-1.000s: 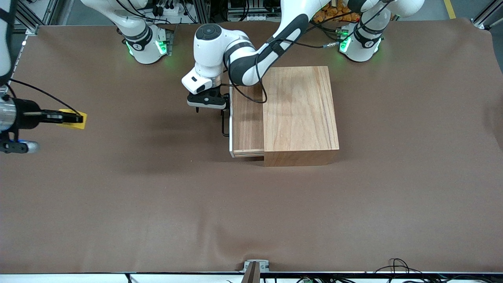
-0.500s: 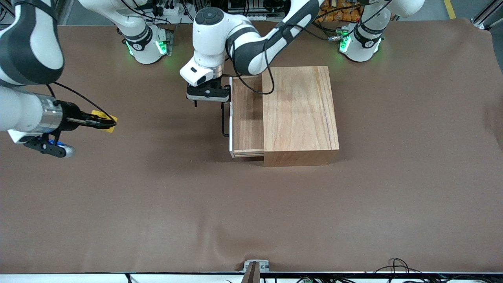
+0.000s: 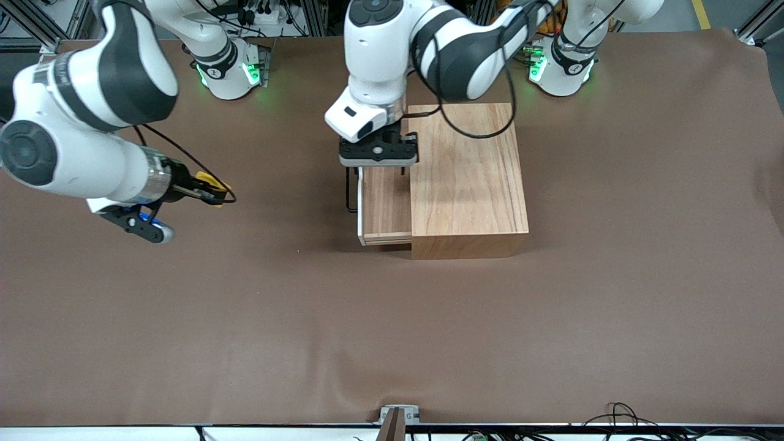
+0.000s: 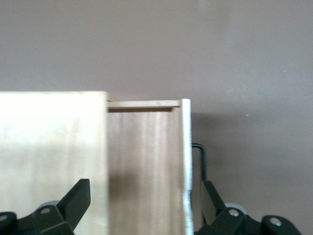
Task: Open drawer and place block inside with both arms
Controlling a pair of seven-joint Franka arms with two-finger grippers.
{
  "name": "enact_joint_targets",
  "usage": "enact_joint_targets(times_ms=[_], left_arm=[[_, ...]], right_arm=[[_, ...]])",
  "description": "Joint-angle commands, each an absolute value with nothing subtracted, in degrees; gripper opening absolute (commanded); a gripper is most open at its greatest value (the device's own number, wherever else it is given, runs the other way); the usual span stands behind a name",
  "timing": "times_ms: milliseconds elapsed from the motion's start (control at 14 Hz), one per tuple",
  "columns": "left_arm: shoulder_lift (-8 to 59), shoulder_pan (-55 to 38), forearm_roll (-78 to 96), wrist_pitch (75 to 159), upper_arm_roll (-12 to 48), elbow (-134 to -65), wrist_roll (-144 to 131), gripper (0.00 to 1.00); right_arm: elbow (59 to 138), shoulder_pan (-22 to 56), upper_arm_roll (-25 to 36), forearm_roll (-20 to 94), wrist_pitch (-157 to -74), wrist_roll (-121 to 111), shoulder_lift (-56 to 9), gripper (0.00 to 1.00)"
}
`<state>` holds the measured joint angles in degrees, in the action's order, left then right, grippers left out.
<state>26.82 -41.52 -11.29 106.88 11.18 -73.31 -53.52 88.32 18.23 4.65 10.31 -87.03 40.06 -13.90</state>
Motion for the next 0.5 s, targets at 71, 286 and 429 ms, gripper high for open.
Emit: enact_joint_targets(times_ms=[71,286,429], left_arm=[[19.70,-37.97,-7.92,104.85,11.43,-79.79,-50.19,1.00],[16.36,-31.48,-4.94,103.37,11.60,-81.56,-41.54,1.00],[14.86,-27.79,-2.56,100.82,11.69,-81.56,-37.71,1.00]], right_arm=[[90.35,25.20,5.19,10.81,-90.17,51.65,-12.56,0.06],[89.91,32.23,5.19,10.72,-94.90,66.03,-15.19,0.06],[89.74,36.45,5.19,10.64,-99.38,74.76,-17.92,0.06]])
